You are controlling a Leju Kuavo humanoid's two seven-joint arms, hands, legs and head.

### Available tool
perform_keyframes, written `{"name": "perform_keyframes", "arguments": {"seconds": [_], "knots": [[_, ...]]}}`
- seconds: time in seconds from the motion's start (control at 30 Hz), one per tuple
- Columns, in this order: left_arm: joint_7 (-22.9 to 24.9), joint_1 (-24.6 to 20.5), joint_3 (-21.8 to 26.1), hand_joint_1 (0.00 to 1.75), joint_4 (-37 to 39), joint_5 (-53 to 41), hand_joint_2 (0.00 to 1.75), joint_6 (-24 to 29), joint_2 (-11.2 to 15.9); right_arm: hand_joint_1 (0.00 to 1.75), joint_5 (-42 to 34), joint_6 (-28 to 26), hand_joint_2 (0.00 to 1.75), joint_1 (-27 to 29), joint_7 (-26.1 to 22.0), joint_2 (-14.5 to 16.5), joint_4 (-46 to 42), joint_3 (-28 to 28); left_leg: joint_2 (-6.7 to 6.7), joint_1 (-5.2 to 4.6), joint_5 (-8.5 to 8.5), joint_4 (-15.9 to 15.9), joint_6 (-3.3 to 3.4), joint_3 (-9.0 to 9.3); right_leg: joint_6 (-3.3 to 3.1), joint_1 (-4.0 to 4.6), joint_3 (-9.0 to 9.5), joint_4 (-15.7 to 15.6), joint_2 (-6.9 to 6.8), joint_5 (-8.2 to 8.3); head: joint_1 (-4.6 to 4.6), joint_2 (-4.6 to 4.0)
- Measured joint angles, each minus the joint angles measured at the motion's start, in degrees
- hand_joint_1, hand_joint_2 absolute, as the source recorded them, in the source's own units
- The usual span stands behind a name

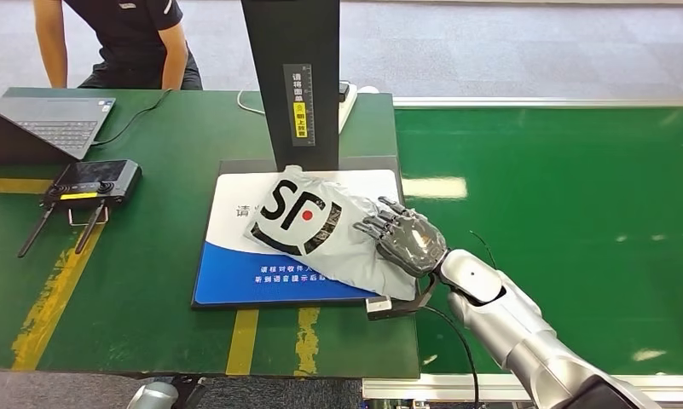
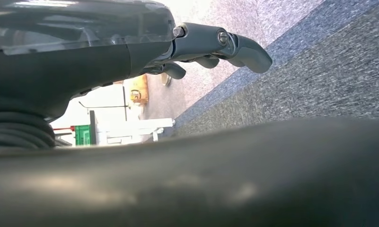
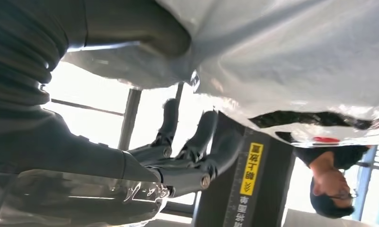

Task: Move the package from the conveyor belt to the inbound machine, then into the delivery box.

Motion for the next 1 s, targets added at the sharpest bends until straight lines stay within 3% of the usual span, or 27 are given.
{"name": "perform_keyframes", "arguments": {"seconds": [0.6, 1.0], "knots": [[0.01, 0.00, 0.00, 0.00, 0.00, 0.16, 0.00, 0.01, -0.02, 0.00, 6.30, -0.07, 1.75, 0.85, -2.18, 4.36, -0.35, -14.27, 0.00, 0.00, 0.00, 0.00, 0.00, -0.01, 0.00, 0.00, 0.00, 0.00, 0.00, 0.00, 0.01, 0.00], [-0.03, 0.08, 0.01, 0.00, 0.00, 0.53, 0.00, 0.96, -0.01, 0.00, -0.97, -0.07, 1.75, 4.37, -4.51, 7.86, -11.26, -21.24, 0.00, 0.00, 0.00, 0.00, 0.00, -0.03, -0.02, 0.02, -0.02, 0.01, 0.00, -0.01, 0.00, 0.00]]}}
